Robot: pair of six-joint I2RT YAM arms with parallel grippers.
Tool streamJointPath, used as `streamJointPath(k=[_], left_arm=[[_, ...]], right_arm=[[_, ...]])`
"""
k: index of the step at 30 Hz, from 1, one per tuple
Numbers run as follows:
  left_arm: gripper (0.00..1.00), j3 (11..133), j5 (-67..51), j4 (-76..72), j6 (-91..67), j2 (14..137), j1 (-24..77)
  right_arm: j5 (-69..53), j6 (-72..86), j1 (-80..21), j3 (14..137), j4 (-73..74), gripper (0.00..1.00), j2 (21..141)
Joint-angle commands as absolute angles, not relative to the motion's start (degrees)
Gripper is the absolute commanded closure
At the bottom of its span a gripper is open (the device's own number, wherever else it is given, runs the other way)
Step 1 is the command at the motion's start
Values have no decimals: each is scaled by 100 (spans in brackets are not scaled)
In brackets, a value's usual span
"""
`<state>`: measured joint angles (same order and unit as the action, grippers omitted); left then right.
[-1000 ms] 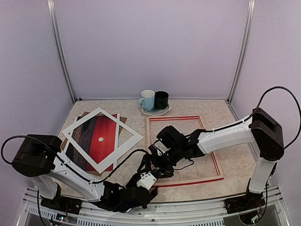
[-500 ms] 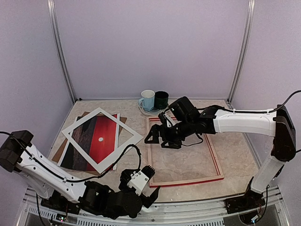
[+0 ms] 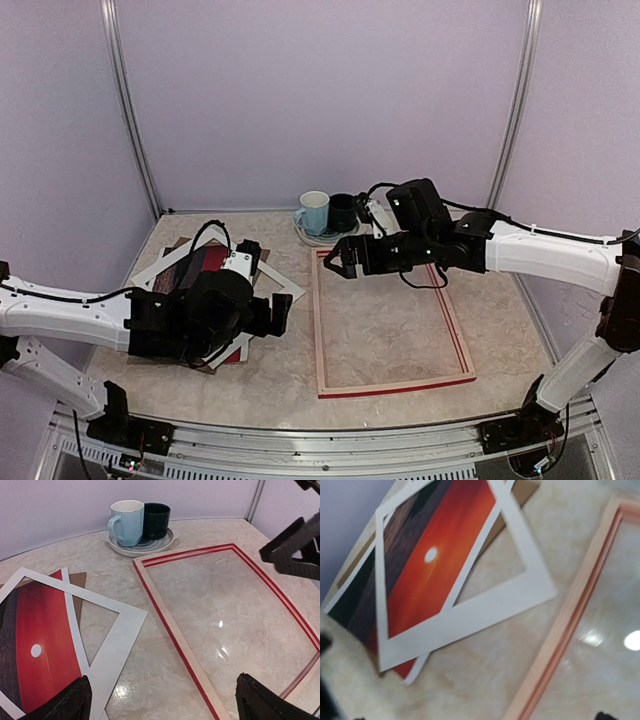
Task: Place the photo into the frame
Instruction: Press the glass panel into the frame body, then pick up the mat board from the photo.
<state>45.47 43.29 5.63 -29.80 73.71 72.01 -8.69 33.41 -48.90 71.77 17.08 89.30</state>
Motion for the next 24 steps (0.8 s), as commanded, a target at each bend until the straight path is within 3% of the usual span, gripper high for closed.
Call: streamJointPath(k=[1,6,11,15,24], left_arm=[[1,4816,2873,1004,-2624,7491,6239],[1,5464,2806,1613,-2189,8406,5764],[1,5869,2962,1950,-2068,9312,5447],[1,5369,2083,1233,-2300,9204,4790],[1,4985,606,368,-2309,9242,3964]], right_arm=[[75,2306,-4869,6917,1628,1,8484],[500,1883,-4865,6379,1338,1,7996],[-684,2734,-4869,5737,236,1,7883],[-1662,3757,-4906,5706,-450,1,8537],[-2069,5143,-5221,6662,-566,1,10118]])
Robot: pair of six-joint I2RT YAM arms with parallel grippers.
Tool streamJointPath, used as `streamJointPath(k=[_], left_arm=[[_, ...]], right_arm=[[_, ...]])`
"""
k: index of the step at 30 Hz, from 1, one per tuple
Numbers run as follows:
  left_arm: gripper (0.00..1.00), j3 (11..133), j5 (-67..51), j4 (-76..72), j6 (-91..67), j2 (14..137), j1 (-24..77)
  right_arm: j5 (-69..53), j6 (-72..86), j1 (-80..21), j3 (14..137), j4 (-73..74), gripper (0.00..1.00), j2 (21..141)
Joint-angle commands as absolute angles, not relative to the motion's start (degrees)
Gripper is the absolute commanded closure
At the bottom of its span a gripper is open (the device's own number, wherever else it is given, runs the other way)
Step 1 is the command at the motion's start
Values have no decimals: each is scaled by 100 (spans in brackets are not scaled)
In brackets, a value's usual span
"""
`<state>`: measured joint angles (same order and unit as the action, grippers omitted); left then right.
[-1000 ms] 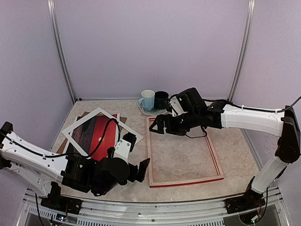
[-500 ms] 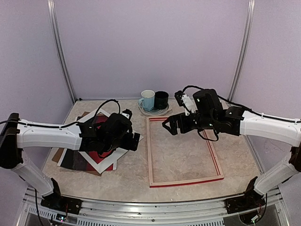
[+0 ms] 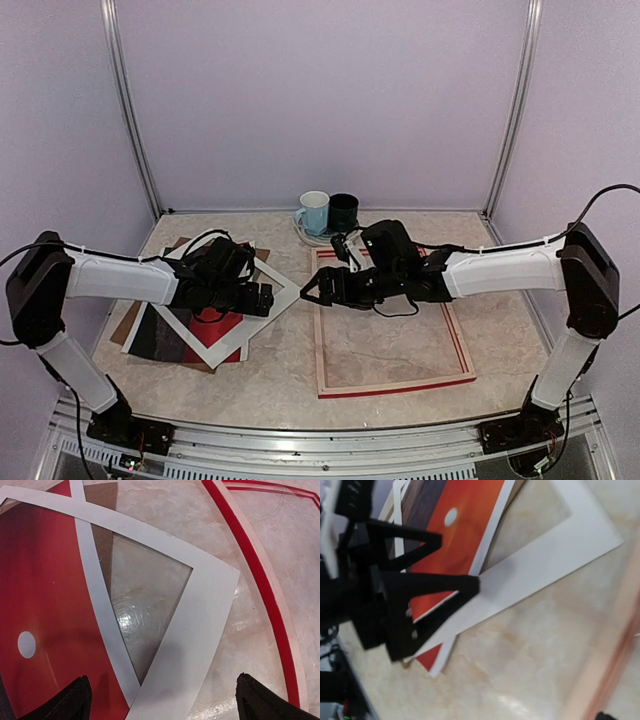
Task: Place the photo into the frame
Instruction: Pick up the mat board from the photo.
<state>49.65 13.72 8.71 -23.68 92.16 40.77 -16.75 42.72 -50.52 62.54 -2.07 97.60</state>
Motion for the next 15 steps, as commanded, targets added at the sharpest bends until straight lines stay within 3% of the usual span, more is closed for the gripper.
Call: streamJointPath(k=[1,15], left_arm=[[1,4991,478,327,-2302,9297,3903],[1,3961,76,-414,-3348,8523,3152]], right_arm=[[-2098,5320,-5267,6734,-642,1,10259],[-2256,7200,-5807,7837,-1368,1,12175]])
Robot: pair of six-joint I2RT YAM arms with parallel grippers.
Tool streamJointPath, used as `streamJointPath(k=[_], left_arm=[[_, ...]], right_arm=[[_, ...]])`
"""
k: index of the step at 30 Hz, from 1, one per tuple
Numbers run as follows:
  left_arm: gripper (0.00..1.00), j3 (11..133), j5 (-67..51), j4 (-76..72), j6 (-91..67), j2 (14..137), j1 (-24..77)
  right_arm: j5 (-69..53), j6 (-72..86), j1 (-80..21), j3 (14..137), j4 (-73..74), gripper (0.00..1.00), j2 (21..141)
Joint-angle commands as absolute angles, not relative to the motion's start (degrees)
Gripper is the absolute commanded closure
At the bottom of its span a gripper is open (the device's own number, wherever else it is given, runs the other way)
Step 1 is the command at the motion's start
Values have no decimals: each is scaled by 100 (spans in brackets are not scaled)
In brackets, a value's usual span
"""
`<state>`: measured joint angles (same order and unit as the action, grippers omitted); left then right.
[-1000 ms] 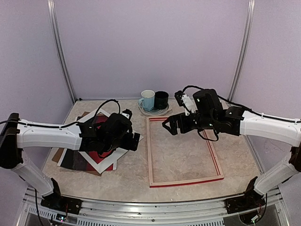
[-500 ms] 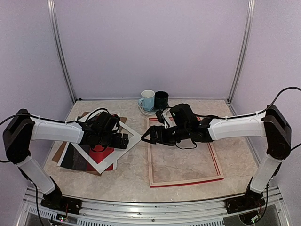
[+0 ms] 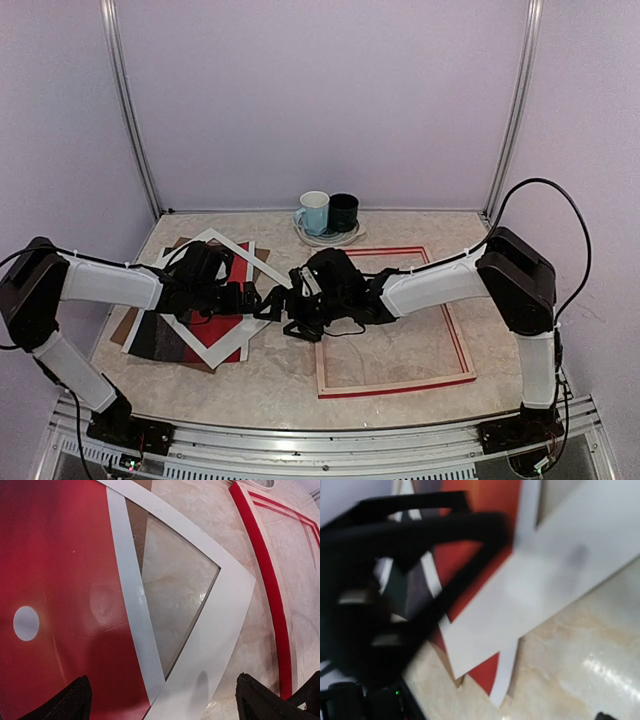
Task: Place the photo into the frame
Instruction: Pick up the mat board from the photo.
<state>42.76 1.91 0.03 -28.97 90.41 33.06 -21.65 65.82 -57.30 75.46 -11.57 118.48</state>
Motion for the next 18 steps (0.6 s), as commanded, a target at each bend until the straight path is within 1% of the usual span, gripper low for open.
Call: streamJointPath(k=[1,6,18], left_arm=[[1,3823,57,-489,-3443,8439,3102],[6,3265,-97,-784,-3785,7942,2932],[31,2324,-237,-1169,-4376,7015,2794]], right_arm=[[-2224,7265,-5816,7904,-1356,1,12229],[-2074,7547,-5857,8249,-1202,1,12473],[-1633,8317,-5979,8614,-1168,1,12858]])
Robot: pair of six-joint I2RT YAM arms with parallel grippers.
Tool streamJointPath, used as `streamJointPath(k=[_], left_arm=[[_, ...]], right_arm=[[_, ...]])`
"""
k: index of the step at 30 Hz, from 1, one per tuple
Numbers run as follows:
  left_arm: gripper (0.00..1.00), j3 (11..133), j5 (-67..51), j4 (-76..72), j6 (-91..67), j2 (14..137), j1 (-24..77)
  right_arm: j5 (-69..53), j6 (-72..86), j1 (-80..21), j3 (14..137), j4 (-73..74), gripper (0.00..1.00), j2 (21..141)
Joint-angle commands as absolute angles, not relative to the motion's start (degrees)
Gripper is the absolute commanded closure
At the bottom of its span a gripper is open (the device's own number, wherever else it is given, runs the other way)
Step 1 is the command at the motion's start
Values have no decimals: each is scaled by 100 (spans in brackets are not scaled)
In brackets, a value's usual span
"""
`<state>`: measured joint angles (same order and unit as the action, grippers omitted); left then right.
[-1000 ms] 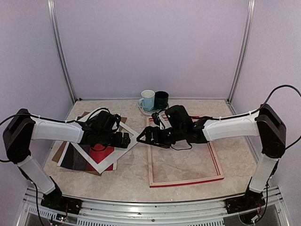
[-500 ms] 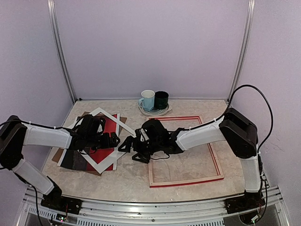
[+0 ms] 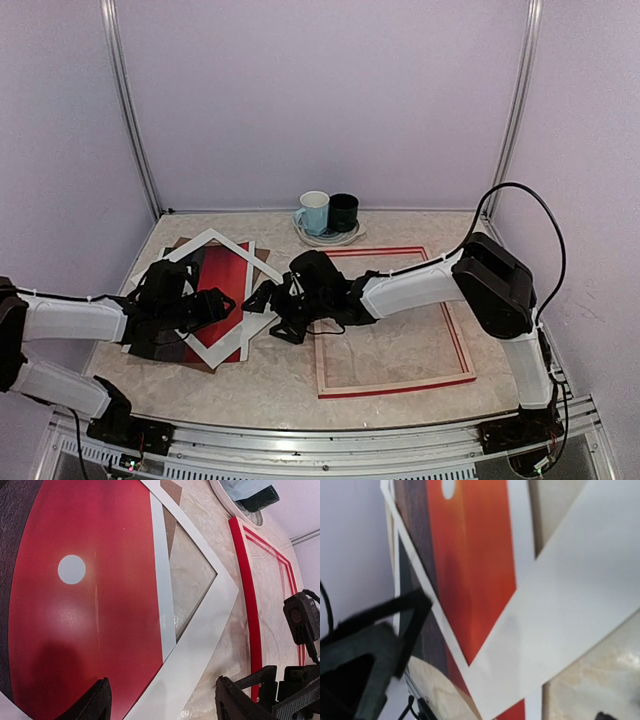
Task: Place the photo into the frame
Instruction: Pick up the mat board from the photo.
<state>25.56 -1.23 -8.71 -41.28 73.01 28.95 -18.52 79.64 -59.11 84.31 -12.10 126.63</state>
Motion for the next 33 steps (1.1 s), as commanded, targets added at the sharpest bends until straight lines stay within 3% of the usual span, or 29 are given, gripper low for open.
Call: streamJointPath(k=[1,11,27,33], left_arm=[[33,2256,-277,-1192,-4404,6957,2776],[53,1784,-629,-1384,-4535,6753,2731],[58,1156,-967,-1926,-4693,6849,2731],[58,1069,-1133,-2185,-4706,7028,2733]], right_arm=[[-1615,8400,-5977,8633,-1159,1,12902],[-1448,8725,-5982,9038,-848,1,13177],[-1441,8851,-5985,9817,-509,1,13781],[-1589,8854,-5985,9763,-1029,1,13922]])
